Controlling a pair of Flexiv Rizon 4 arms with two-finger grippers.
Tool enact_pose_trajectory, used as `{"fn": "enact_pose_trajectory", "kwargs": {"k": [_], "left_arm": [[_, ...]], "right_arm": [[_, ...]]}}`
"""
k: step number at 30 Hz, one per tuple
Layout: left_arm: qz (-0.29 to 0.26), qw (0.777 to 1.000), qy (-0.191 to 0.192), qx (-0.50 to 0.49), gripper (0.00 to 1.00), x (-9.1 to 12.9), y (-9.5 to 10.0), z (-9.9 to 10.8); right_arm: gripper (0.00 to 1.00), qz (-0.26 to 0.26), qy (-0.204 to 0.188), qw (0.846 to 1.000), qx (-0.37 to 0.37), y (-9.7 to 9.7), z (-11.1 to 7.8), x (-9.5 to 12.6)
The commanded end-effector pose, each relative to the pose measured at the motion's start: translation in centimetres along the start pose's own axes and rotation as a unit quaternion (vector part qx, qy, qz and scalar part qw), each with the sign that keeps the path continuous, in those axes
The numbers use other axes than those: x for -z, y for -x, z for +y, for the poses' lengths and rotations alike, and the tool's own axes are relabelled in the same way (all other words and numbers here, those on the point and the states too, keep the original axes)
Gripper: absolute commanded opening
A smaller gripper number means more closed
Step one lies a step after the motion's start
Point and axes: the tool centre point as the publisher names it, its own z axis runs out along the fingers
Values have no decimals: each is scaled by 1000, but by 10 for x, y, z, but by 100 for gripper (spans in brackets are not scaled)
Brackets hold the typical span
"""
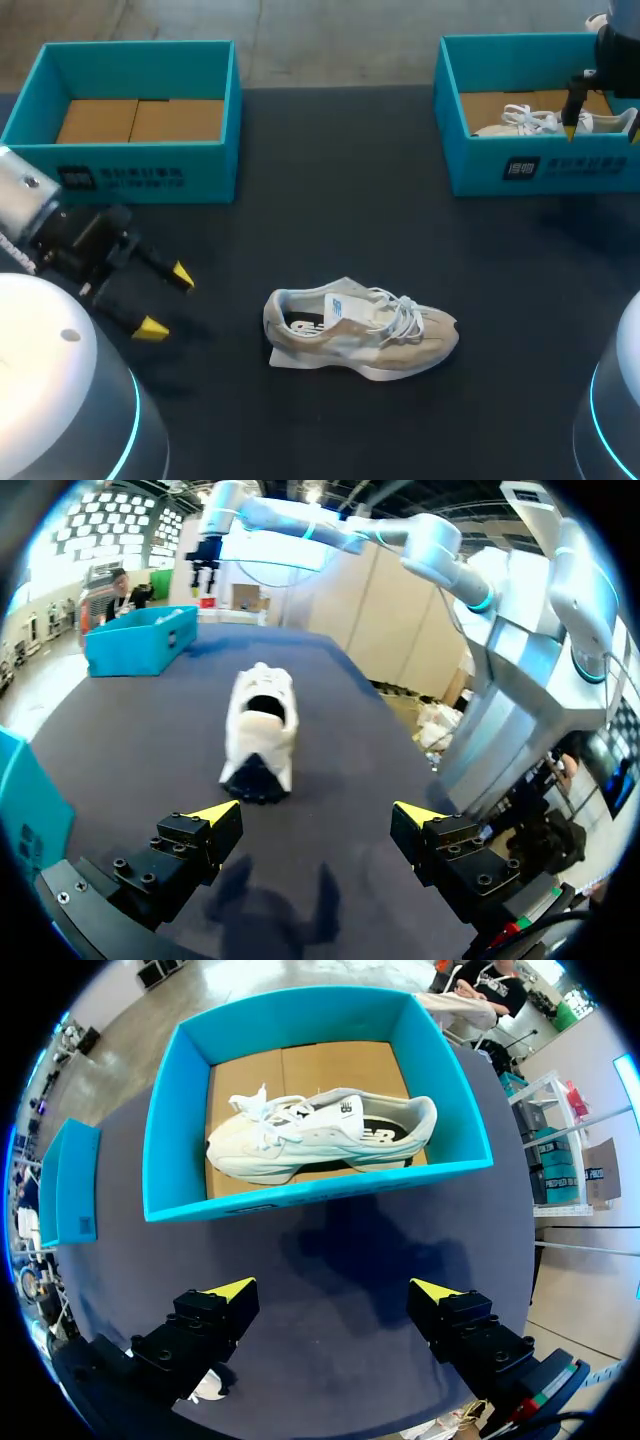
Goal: Take the shoe out of the shoebox, open the shoe tongue, remove and reinsert the insole, then place the shoe into the shoebox
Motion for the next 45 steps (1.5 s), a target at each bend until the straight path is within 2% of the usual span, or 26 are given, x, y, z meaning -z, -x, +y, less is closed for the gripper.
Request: {"fn": "enact_pose_trajectory", "kwargs": {"k": [1, 3, 9, 14, 25, 39, 40, 45], "left_arm": [[25, 999, -33, -16, 100, -5, 12, 23], [35, 997, -64, -23, 100, -6, 16, 33], [30, 993, -108, -25, 100, -15, 30, 53], [32, 991, -128, -39, 100, -23, 30, 57], [18, 978, -206, -32, 100, -30, 31, 64], [18, 978, -206, -32, 100, -30, 31, 64], [28, 976, -213, -38, 100, -31, 31, 64], [5, 973, -229, -36, 100, -39, 34, 65]], "right_arm": [[100, 0, 1, 1000, 0, 0, -1, 0], [100, 0, 1, 1000, 0, 0, -1, 0], [100, 0, 1, 1000, 0, 0, -1, 0], [100, 0, 1, 1000, 0, 0, -1, 0], [100, 0, 1, 1000, 0, 0, -1, 0], [100, 0, 1, 1000, 0, 0, -1, 0], [100, 0, 1, 1000, 0, 0, -1, 0], [100, 0, 1, 1000, 0, 0, -1, 0]]}}
